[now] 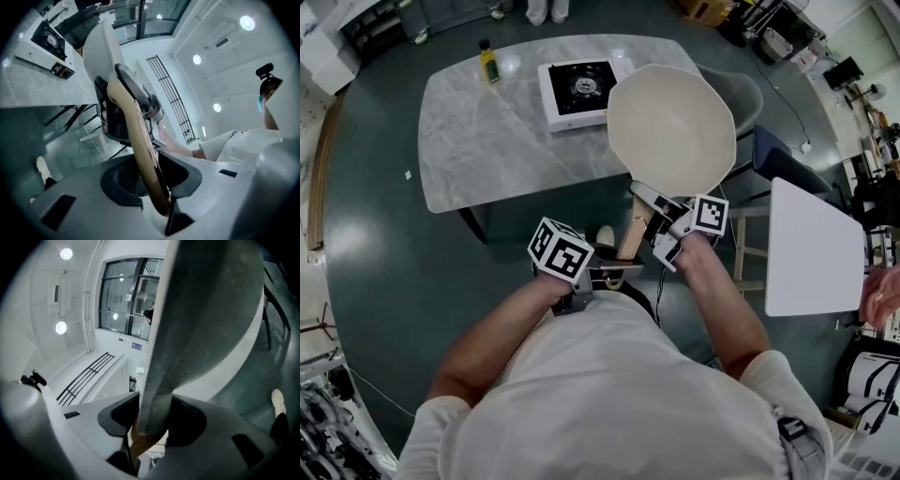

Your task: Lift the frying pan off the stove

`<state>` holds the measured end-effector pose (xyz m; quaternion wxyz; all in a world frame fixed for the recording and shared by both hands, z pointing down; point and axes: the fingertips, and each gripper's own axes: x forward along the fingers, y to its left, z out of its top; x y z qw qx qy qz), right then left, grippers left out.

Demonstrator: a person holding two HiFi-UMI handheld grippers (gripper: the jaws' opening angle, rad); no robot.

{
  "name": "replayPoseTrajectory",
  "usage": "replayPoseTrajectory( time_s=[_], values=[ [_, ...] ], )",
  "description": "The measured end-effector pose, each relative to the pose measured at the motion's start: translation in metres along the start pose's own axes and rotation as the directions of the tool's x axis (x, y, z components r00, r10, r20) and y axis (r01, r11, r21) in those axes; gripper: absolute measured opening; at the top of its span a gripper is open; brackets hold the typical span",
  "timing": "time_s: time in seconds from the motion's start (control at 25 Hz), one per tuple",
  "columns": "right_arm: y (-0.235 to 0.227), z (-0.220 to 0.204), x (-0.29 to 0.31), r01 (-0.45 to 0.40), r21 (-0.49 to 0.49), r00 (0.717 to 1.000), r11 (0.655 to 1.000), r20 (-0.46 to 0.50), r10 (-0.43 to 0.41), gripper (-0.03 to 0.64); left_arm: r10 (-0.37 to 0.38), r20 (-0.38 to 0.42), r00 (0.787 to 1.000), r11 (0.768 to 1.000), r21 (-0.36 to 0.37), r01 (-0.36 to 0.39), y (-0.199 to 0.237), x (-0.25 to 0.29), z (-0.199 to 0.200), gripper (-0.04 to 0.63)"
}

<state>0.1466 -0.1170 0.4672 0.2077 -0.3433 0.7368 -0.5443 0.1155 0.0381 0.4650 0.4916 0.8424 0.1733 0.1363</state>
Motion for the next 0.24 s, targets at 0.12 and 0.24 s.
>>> replayPoseTrajectory(
  time_s=[0.12,0.24],
  values=[
    [0.0006,0.0011,-0.0002,-0.007,-0.003,1.0,1.0,-0.001,0.007,0.173,0.002,0.003,1.0,1.0,0.004,-0.002,-0.0001,0.0,0.0007,0.12],
    [0.0028,0.0018,0.0006,-0.014,-0.003,1.0,1.0,-0.003,0.014,0.173,0.006,0.007,1.0,1.0,0.008,-0.006,0.0,-0.0007,0.0016,0.12]
  ],
)
